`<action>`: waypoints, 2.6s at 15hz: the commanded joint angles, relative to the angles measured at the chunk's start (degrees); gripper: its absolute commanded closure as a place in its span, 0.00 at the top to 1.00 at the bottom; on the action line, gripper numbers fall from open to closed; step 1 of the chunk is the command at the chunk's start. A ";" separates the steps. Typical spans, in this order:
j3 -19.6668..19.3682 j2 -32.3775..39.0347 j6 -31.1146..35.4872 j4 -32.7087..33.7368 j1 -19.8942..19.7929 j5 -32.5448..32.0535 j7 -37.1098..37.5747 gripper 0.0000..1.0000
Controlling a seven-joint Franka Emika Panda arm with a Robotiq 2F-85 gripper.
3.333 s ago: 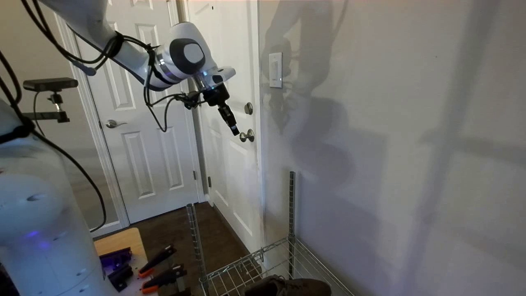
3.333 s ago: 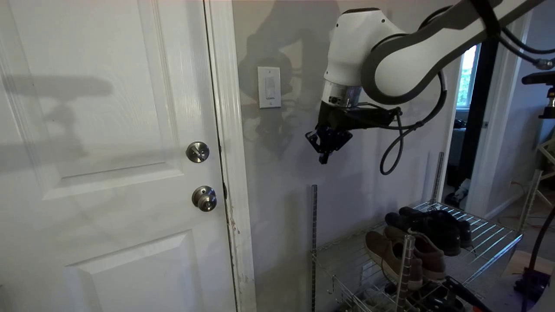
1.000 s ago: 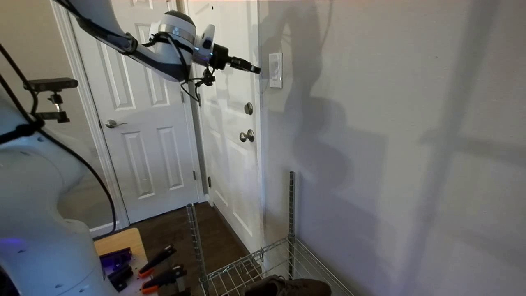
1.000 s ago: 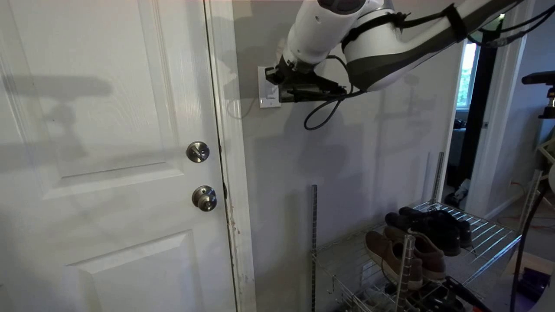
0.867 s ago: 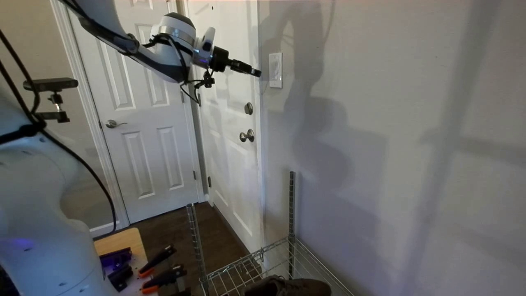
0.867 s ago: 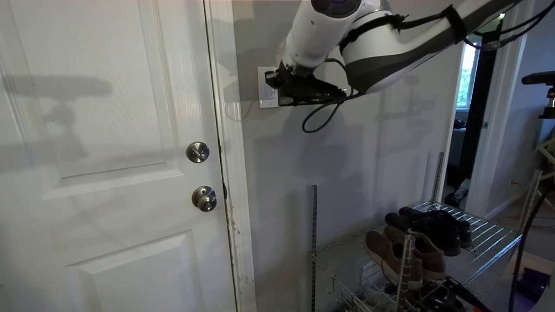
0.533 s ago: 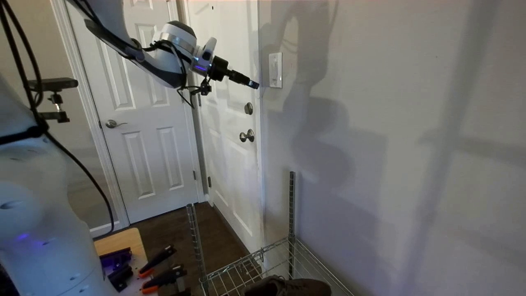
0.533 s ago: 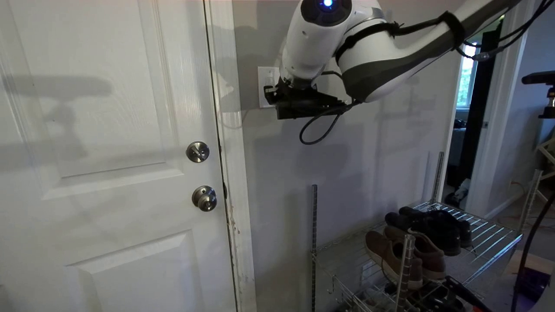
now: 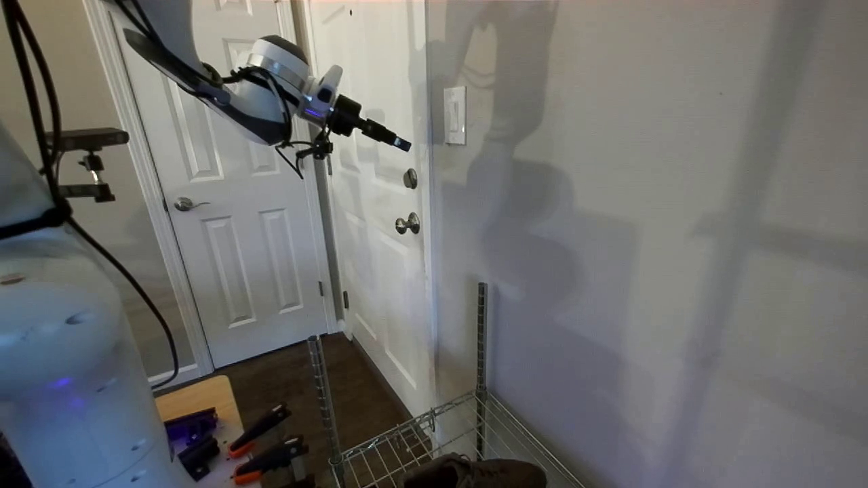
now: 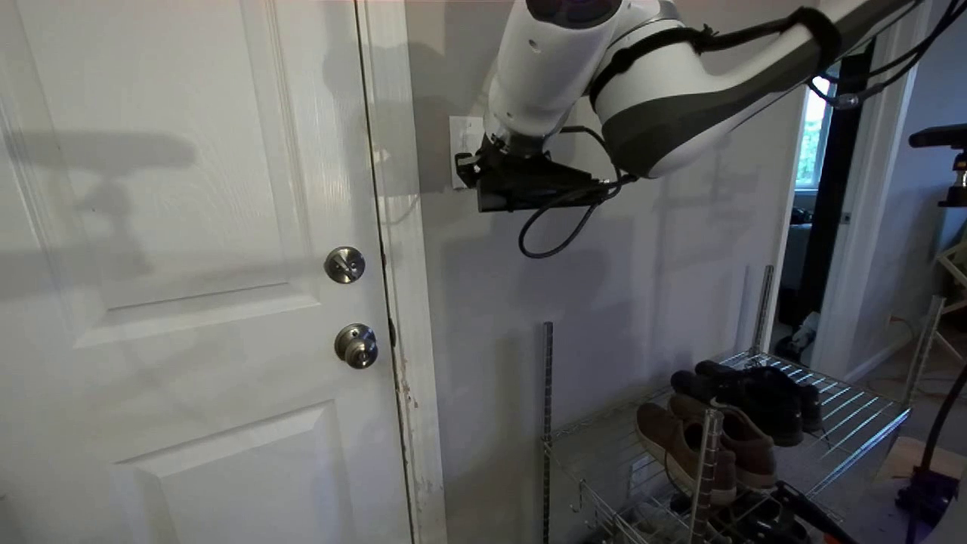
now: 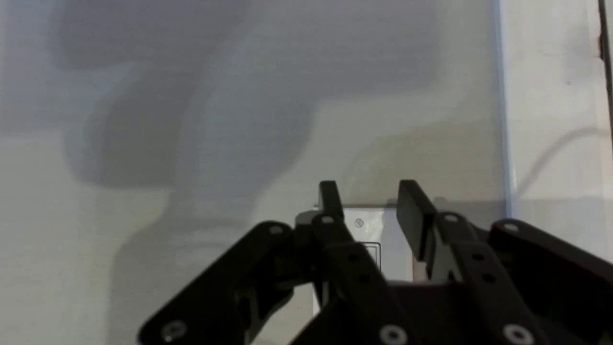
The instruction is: Turn on the light switch
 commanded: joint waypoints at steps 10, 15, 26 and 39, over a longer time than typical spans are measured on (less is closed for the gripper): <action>-2.72 -1.46 -1.29 -0.25 3.84 -0.99 1.92 0.07; -2.73 -1.46 -1.29 -0.26 3.84 -0.99 1.93 0.04; -6.77 0.61 -2.85 6.10 2.96 -15.39 4.01 0.03; -7.67 5.94 -2.38 10.40 3.39 -15.76 3.78 0.05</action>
